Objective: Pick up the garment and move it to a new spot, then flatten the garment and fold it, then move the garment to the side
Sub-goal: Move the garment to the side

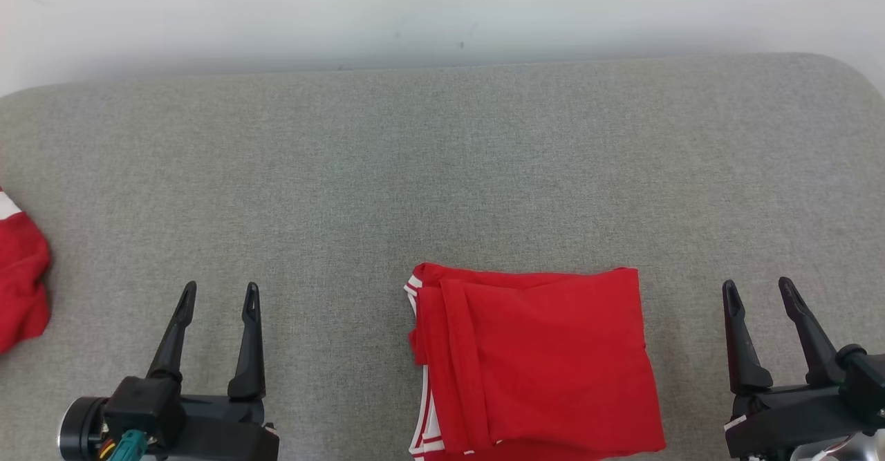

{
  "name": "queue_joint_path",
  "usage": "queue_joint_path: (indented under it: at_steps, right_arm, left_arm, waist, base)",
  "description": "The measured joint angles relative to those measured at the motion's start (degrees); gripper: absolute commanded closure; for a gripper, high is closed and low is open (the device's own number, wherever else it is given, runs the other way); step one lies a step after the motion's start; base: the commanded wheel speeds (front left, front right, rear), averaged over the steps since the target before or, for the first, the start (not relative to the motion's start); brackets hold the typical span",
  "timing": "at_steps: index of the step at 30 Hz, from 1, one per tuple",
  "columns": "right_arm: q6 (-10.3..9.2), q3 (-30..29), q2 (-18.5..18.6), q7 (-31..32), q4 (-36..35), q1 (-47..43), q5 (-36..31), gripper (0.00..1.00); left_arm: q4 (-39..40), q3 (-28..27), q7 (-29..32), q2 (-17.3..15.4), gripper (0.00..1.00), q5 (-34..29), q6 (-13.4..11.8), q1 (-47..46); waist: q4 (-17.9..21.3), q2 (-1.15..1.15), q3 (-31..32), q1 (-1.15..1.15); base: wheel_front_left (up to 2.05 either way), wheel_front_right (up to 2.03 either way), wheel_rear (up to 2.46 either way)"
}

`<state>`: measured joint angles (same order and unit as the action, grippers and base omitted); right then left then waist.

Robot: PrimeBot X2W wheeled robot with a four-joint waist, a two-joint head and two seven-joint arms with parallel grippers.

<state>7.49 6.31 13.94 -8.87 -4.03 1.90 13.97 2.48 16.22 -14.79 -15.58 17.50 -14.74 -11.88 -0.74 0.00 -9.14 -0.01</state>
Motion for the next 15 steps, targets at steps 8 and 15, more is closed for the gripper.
queue_joint_path:
  at_steps: [8,15]
  right_arm:
    - [0.0,0.1,0.3,0.8,0.2,-0.1,-0.4,0.0]
    - [0.0,3.6,2.3,5.1,1.6,0.6,-0.2,0.0]
  left_arm:
    - [0.2,0.7,0.6,-0.4,0.0,-0.4,-0.3,-0.1]
    - [0.3,1.2,0.7,-0.4,0.0,-0.6,-0.5,-0.9]
  waist:
    - [-0.4,0.0,0.3,0.0]
    - [-1.2,0.0,-0.6,0.01]
  base:
    - [0.0,0.0,0.0]
    - [0.0,0.0,0.0]
